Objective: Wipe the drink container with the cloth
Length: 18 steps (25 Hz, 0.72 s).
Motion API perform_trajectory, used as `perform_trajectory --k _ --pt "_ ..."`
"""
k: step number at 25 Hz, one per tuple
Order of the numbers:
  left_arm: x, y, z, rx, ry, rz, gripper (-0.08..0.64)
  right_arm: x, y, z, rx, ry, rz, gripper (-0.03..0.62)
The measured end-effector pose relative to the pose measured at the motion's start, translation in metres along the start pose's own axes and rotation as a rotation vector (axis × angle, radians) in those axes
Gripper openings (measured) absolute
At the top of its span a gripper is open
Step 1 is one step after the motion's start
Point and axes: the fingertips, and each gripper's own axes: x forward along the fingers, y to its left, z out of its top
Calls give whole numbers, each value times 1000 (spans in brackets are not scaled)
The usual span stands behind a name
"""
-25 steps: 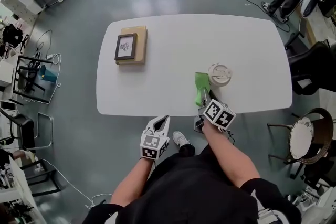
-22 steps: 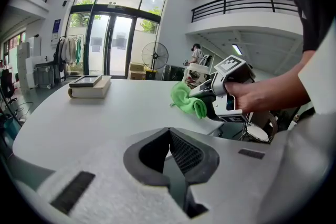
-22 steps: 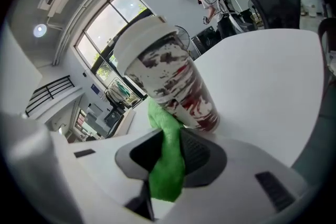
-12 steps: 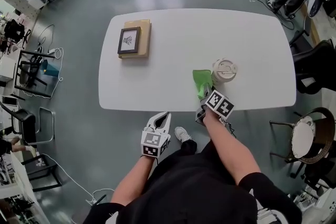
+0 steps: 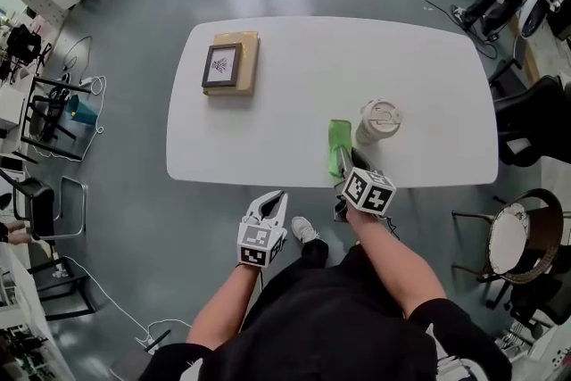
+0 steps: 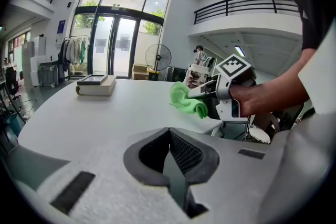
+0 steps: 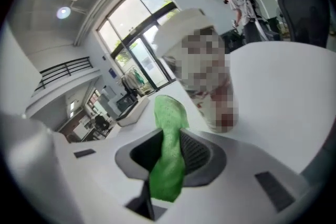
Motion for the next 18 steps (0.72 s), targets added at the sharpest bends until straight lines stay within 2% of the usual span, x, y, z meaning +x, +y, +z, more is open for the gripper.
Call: perform_trajectory --k 5,10,14,18 --pt "-2 -12 11 0 -27 12 9 -41 51 16 -253 -91 179 103" --pt "-8 -38 40 22 -80 5 9 -103 80 36 -423 -194 302 101" --pt "-6 -84 61 22 -130 -40 9 -161 69 54 -538 -269 330 101" --pt "-14 -127 78 49 -184 -55 9 -212 46 65 -585 -324 311 95"
